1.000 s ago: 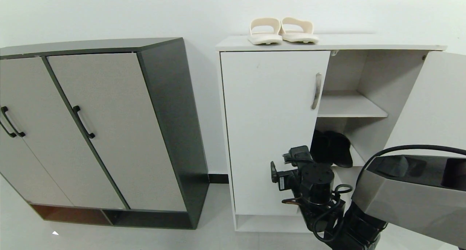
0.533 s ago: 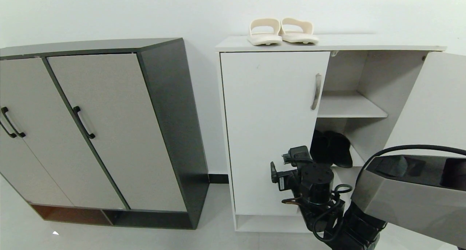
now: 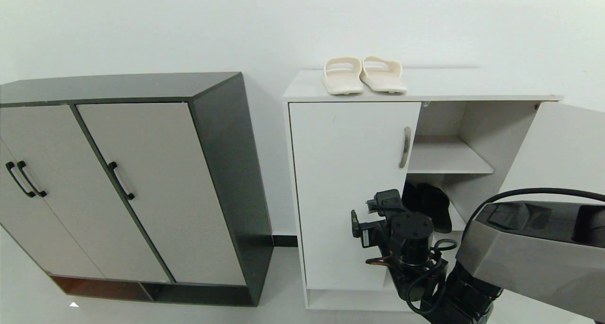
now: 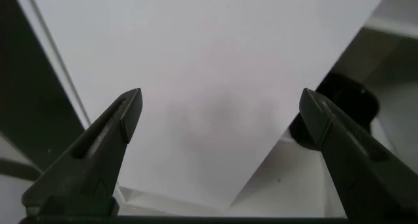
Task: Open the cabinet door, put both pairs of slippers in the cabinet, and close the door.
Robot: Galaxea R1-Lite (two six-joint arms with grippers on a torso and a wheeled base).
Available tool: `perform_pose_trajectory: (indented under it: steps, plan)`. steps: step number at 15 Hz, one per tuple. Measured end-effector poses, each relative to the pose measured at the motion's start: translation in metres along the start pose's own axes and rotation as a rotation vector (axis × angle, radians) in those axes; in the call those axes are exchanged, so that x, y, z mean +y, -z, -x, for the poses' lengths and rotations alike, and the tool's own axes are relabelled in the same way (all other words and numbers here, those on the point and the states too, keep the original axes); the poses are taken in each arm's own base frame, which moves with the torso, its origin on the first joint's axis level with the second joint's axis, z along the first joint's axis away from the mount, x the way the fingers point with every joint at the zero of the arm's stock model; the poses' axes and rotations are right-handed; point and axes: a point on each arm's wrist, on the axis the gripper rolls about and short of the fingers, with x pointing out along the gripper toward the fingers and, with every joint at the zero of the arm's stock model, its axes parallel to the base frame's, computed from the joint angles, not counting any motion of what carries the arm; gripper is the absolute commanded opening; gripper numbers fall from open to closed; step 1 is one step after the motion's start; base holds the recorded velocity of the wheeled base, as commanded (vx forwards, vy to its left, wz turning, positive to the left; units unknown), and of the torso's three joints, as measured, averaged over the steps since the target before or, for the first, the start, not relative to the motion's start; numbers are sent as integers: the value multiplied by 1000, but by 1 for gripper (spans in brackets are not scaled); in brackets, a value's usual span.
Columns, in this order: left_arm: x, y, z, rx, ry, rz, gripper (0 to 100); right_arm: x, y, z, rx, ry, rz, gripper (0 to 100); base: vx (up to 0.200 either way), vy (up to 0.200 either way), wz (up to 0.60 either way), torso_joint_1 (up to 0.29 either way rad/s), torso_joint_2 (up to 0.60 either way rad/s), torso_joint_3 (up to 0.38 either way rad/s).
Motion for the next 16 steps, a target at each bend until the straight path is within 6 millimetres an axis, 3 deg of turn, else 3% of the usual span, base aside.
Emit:
perform_pose_trajectory:
  steps: [16]
  plan:
    - [0,0,0,2,-1,0,0,-1,2,1,3,1,4,100,0,0,0,180,-493,-316]
